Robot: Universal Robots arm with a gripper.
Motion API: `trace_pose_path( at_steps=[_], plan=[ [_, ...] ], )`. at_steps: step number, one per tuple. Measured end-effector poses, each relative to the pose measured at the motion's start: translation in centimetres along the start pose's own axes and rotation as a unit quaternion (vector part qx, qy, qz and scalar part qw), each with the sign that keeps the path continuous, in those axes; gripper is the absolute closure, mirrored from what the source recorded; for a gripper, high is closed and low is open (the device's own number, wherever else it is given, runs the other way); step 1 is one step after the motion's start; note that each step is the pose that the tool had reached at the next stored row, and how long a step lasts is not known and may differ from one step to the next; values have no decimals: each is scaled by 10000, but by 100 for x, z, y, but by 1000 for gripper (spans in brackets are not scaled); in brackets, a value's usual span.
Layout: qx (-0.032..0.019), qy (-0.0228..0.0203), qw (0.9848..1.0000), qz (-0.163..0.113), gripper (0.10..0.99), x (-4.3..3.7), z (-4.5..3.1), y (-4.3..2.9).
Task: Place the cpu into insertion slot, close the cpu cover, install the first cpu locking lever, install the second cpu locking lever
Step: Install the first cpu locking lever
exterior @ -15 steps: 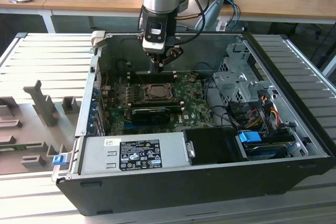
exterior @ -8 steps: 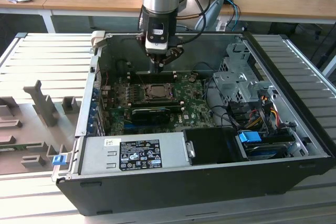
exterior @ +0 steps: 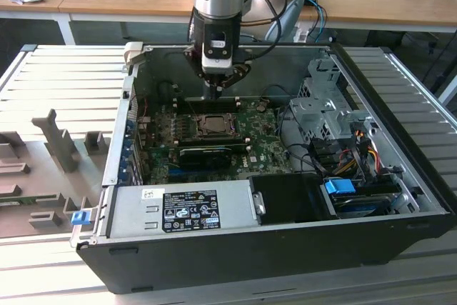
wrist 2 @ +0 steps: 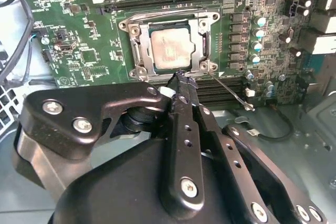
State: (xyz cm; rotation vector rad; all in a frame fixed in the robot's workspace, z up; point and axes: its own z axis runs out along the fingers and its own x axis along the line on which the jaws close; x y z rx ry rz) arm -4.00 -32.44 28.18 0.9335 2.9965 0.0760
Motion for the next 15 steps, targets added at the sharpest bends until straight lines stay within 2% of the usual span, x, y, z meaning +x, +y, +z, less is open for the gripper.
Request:
trace_pose_path(
  at_steps=[6, 11, 15],
  plan=[
    [2, 9, 9998, -183, 980, -3, 0, -4],
    [6, 21, 9989, -462, 980, -9, -1, -12],
    [7, 27, 9983, -580, 980, -11, -1, -16]
  ],
)
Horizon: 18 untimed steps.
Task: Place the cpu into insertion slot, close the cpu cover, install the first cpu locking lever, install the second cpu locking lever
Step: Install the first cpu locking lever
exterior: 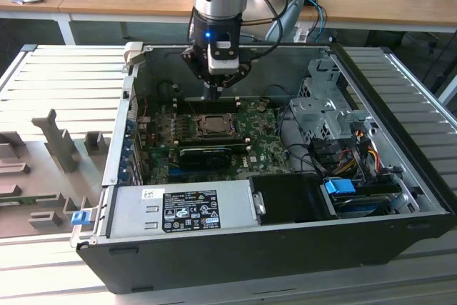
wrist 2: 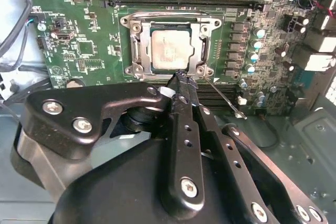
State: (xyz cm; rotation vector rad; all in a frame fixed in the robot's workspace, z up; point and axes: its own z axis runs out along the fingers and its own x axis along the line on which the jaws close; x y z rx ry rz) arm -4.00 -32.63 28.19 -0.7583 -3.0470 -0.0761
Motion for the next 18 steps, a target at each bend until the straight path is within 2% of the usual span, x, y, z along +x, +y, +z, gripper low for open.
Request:
trace_pose_path(
  at_steps=[5, 8, 11, 12, 14, 18],
  plan=[
    [3, 11, 9997, -235, 980, -1, 0, -2],
    [6, 23, 9988, -491, 980, -1, 0, -3],
    [9, 34, 9972, -742, 980, -2, 1, -2],
    [11, 40, 9963, -863, 980, -2, 0, -3],
    [12, 45, 9954, -962, 980, -2, 0, -3],
    [16, 60, 9918, -1275, 980, -2, 1, -4]
  ],
)
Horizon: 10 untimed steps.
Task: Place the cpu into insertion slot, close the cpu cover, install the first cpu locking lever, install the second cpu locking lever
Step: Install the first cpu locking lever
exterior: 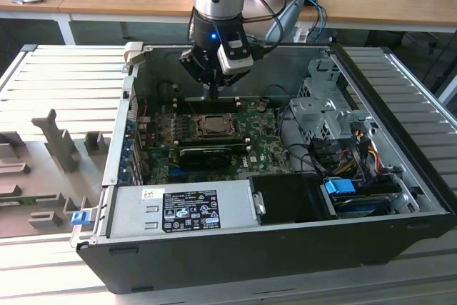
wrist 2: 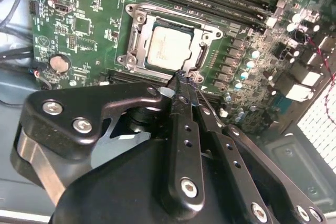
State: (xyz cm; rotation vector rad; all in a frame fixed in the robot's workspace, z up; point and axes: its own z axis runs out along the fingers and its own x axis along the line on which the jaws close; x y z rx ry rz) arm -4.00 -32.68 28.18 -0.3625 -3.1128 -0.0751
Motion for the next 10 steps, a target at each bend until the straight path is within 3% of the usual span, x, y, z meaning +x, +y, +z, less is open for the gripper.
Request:
trace_pose_path(
  at_steps=[7, 10],
  plan=[
    [4, 16, 9994, -352, 980, 0, 0, -1],
    [7, 27, 9983, -586, 980, 1, 0, -4]
  ],
)
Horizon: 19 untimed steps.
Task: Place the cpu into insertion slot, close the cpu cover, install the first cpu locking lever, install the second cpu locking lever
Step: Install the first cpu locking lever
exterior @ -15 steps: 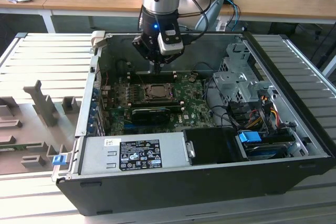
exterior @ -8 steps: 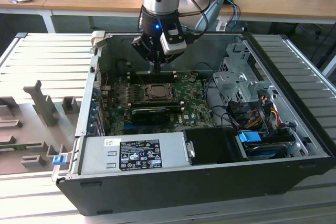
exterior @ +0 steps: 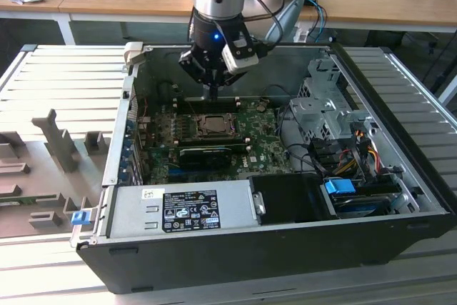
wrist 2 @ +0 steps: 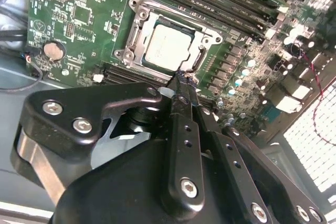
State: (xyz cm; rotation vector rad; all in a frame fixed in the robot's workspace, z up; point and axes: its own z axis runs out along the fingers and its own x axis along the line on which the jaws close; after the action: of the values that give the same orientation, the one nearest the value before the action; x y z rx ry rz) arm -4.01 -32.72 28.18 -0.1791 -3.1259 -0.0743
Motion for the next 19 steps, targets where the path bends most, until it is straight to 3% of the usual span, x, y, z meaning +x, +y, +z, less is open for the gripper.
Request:
trace_pose_path(
  at_steps=[6, 10, 19],
  plan=[
    [5, 20, 9991, -422, 980, 7, 1, -1],
    [-7, 25, 9988, -497, 980, 91, 2, -11],
    [-186, 22, 9982, -572, 980, 227, 6, -27]
  ],
)
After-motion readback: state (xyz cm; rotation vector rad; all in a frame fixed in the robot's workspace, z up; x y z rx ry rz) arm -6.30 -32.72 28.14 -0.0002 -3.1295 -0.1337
